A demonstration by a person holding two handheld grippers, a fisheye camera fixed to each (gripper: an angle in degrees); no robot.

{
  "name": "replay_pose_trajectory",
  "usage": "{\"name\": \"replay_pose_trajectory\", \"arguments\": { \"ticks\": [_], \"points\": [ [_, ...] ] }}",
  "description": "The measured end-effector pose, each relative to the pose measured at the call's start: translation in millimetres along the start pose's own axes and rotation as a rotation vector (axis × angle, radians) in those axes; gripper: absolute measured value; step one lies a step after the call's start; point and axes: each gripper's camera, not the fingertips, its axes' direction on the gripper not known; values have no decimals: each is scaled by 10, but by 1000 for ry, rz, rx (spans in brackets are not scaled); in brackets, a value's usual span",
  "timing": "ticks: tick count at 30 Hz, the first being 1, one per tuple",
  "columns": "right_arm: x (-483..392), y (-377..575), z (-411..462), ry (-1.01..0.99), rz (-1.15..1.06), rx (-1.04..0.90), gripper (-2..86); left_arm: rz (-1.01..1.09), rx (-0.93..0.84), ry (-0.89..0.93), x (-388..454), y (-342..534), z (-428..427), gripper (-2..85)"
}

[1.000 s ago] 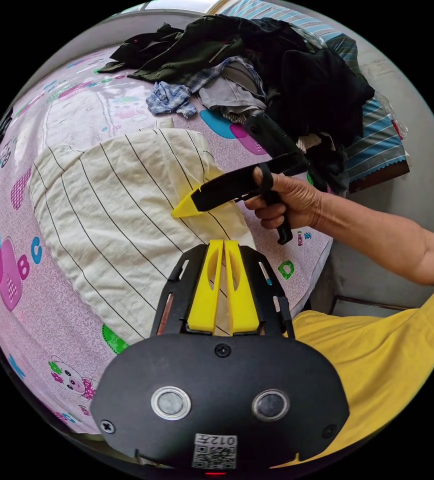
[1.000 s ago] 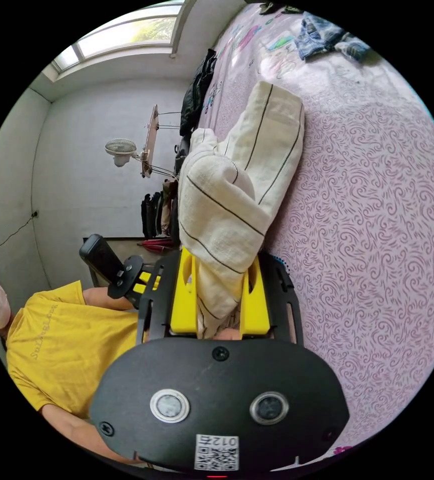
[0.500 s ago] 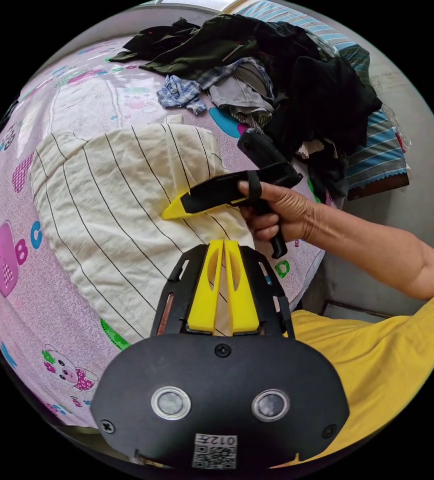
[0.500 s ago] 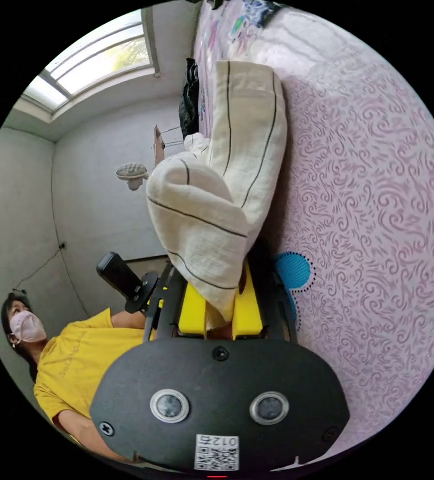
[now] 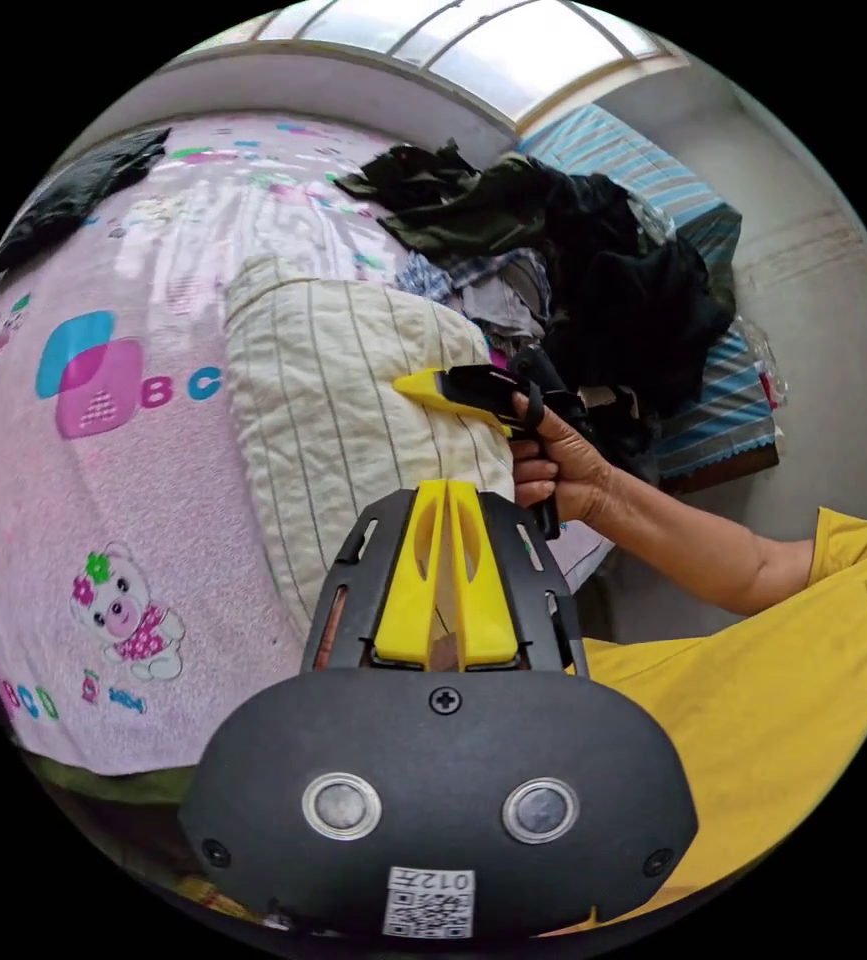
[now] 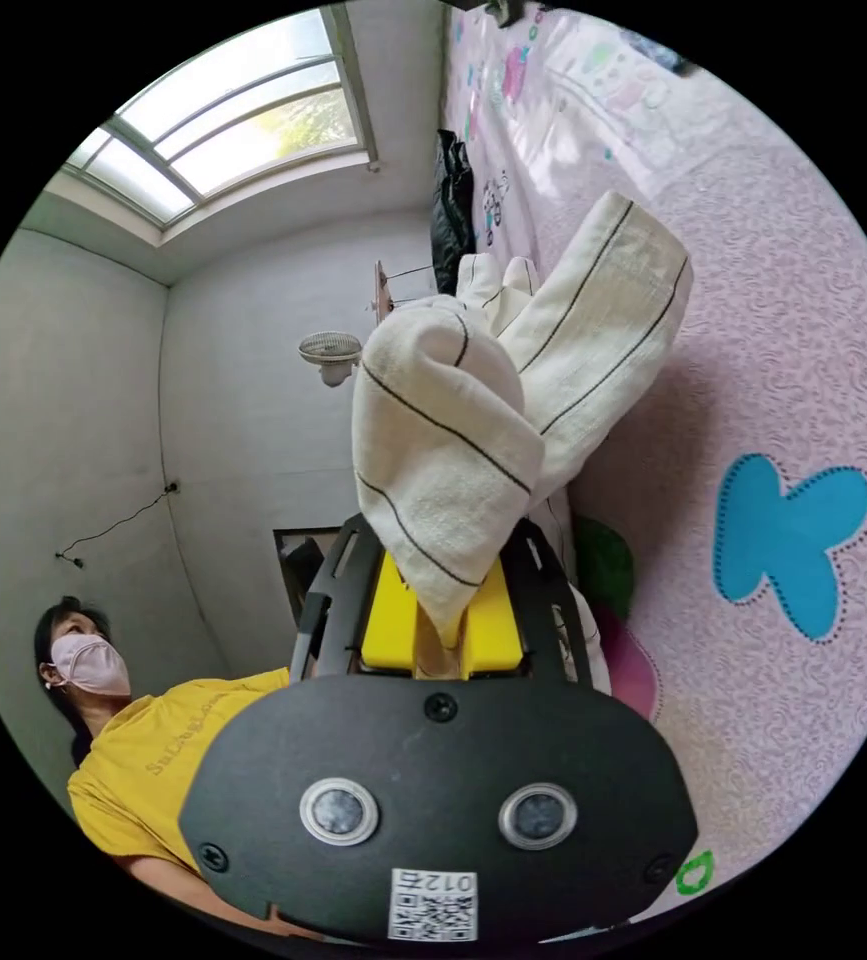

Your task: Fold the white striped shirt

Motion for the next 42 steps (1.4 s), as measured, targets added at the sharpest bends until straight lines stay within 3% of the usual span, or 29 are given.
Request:
{"name": "replay_pose_trajectory", "arguments": {
  "ticks": [8, 11, 14, 18, 25, 31, 34, 37, 42],
  "points": [
    [-594, -261, 775, -63, -93, 5, 25, -213, 255, -8, -845, 548, -916, 3],
    [-792, -321, 1042, -70, -113, 44, 27, -348, 362, 85, -1446, 727, -1198, 3],
    [-942, -423, 1346, -78, -104, 90, 30, -508, 365, 182, -2121, 922, -1321, 3],
    [-1074, -720, 1813, -64, -81, 108, 33, -585, 304, 159, -2740, 1095, -1460, 4],
    [-1380, -1864, 3187, -102, -115, 41, 51, -476, 245, 236, -3083, 1118, -1655, 5],
    [-1820, -2916, 4689, -270, -127, 33, 84, -400, 254, 279, -3155, 1124, -1810, 5],
    [-1959, -3296, 5315, -81, -52, -13, 128, -394, 255, 295, -3169, 1112, -1823, 5],
    [-1978, -3190, 5554, 140, -91, -134, 136, -388, 256, 293, -3148, 1064, -1817, 5],
    [-1828, -2431, 5216, 69, -117, -251, 99, -328, 252, 308, -2970, 890, -1736, 5]
  ]
}}
